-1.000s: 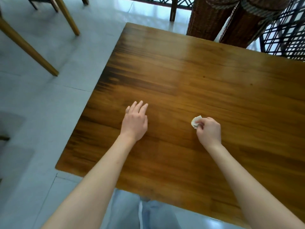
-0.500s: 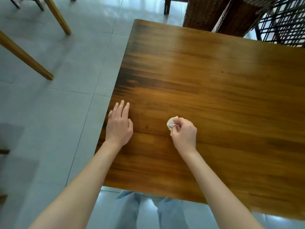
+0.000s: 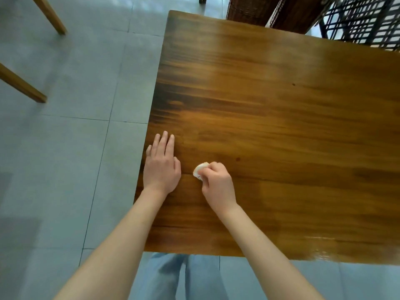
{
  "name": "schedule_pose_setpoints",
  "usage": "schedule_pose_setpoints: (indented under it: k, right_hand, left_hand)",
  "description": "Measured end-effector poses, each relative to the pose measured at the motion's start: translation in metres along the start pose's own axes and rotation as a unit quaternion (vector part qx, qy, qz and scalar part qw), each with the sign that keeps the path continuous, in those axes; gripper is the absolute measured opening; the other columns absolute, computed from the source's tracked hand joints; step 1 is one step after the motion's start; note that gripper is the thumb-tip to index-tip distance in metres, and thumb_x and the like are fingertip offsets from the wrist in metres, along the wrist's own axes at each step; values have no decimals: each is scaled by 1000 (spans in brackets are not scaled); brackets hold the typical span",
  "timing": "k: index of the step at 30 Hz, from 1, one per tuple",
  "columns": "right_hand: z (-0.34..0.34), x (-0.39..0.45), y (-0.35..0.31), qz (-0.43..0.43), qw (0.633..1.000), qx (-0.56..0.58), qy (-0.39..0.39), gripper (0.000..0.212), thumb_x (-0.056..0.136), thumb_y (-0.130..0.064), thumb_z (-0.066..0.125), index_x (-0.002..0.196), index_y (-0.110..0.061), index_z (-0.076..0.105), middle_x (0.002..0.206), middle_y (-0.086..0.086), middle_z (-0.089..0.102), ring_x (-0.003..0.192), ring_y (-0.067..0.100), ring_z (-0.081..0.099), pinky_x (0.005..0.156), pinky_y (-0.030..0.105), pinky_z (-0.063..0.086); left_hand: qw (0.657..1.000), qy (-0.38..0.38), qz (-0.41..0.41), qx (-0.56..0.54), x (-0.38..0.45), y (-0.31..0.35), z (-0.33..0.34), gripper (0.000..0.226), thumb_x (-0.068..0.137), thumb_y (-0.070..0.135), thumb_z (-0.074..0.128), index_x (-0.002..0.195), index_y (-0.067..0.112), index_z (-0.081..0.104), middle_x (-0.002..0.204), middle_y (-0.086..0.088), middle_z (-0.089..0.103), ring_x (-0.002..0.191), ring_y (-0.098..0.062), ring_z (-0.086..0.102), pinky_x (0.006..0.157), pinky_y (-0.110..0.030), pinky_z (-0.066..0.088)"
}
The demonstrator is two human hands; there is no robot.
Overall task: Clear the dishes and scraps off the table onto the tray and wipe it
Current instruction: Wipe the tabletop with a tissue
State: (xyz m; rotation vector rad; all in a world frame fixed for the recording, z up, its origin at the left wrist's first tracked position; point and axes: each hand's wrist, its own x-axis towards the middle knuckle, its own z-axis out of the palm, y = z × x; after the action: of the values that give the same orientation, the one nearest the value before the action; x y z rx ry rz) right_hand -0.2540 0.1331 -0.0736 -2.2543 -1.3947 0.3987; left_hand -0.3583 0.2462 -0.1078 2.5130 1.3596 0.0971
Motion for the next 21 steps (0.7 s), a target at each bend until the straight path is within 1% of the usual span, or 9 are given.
schedule_pose_setpoints:
  k: [3,5,7,9,11,14,16,19,21]
  right_hand:
    - [-8,-6,10,-18,1000,-15,-20,14,74,8,69,84,-1,72,75,11,64,72,23,59,60,28,53]
    - [-8,14,13,35,999,-24,-4,15,80,6,63,88,-2,72,78,11,63,75,23,58,61,29,51]
    - [-3,37,10,99,995,-9,30,18,85,1,57,95,-3,71,85,11,64,81,20,58,65,24,48]
    - [5,45,0,115,992,-4,46,18,87,-1,56,99,-4,71,89,10,64,83,18,58,68,22,49]
    - [10,30,-10,75,997,3,28,16,84,1,61,96,-2,71,86,11,65,81,19,59,68,24,52]
    - [4,-12,-2,-5,1000,4,12,13,75,7,69,85,-1,72,75,10,63,72,20,59,60,23,50]
    - [-7,-30,14,-10,1000,-2,11,14,72,9,70,81,-2,71,73,9,62,70,20,58,59,24,50]
    - [-23,-17,37,47,998,-20,39,12,74,9,69,82,0,71,74,12,63,71,23,59,57,28,51]
    - [-28,13,48,110,991,-34,71,12,81,5,62,86,0,71,77,13,63,74,25,59,59,26,44]
  left_hand:
    - [1000,-4,-1,-4,-1,0,0,53,94,27,42,145,14,31,152,-8,28,142,-27,20,111,-38,13]
    - [1000,-2,1,-3,-1,-1,0,53,94,27,42,144,14,32,152,-8,28,142,-27,21,111,-38,14]
    - [1000,0,1,-2,0,-1,0,53,94,27,42,144,14,32,152,-8,29,141,-27,21,111,-38,14]
    - [1000,8,-3,-9,0,-1,2,53,93,26,42,144,14,33,151,-8,30,141,-27,22,110,-38,14]
    - [1000,8,-1,-11,-1,-2,3,53,93,25,43,144,14,34,151,-9,31,141,-27,23,110,-38,14]
    - [1000,17,3,-12,-2,-2,3,53,93,25,43,143,13,34,151,-9,31,141,-27,23,110,-37,15]
    - [1000,15,2,-16,-3,-2,3,52,93,26,41,144,13,33,151,-8,31,141,-27,23,110,-37,15]
    - [1000,21,6,-14,-2,-1,2,53,93,29,37,144,14,33,151,-8,31,141,-27,23,110,-37,15]
    - [1000,19,2,-16,-2,-1,1,54,92,30,34,144,14,34,151,-8,31,141,-27,23,110,-36,15]
